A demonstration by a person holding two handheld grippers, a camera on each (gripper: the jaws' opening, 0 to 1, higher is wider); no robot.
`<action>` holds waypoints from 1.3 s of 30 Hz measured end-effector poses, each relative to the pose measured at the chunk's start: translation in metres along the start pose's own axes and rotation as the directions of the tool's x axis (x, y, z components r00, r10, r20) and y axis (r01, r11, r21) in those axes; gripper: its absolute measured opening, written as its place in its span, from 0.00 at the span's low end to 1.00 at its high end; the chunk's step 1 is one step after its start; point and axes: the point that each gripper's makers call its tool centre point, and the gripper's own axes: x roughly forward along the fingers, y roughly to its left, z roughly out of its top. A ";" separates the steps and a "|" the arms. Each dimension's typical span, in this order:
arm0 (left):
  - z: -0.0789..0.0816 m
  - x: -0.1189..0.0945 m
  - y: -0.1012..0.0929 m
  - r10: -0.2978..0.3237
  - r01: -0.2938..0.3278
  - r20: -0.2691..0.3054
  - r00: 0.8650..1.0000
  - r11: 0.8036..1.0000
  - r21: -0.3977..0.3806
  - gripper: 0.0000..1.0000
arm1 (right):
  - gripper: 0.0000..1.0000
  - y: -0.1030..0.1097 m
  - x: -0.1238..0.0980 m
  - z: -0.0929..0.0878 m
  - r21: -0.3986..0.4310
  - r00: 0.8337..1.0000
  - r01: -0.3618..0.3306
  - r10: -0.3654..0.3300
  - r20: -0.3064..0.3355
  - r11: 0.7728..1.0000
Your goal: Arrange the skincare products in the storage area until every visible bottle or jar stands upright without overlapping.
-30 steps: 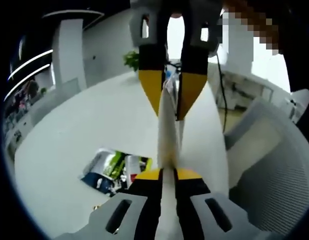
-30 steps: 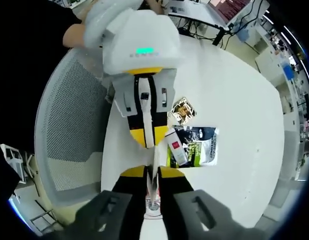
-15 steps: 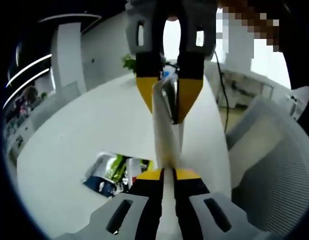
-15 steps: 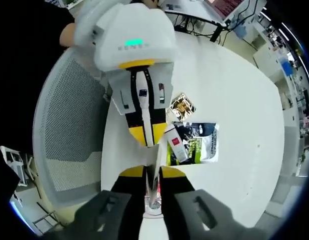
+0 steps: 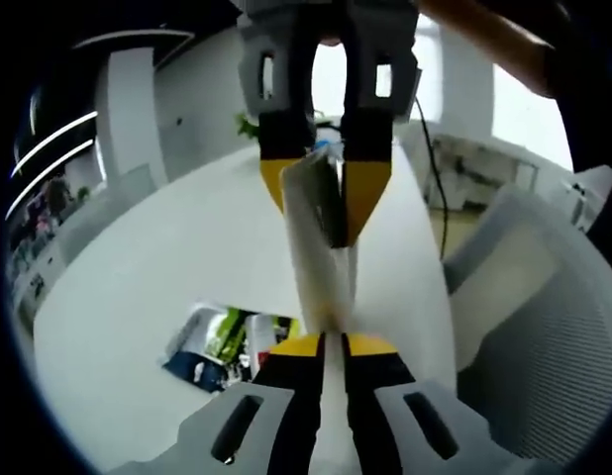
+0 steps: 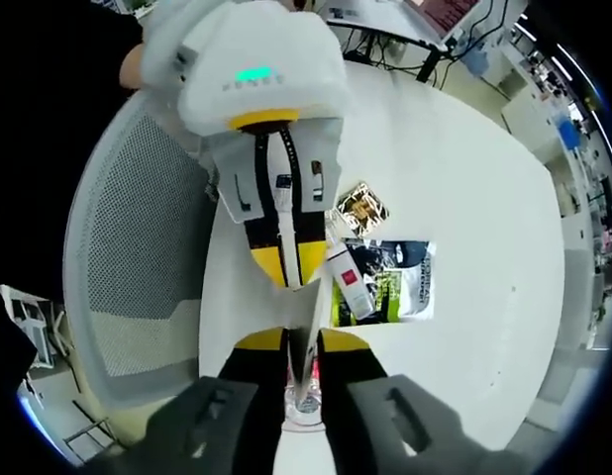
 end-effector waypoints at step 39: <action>0.007 -0.002 0.005 0.031 -0.032 0.027 0.999 0.999 0.017 0.07 | 0.11 -0.003 -0.002 -0.001 -0.139 0.999 0.020 -0.016 0.032 0.990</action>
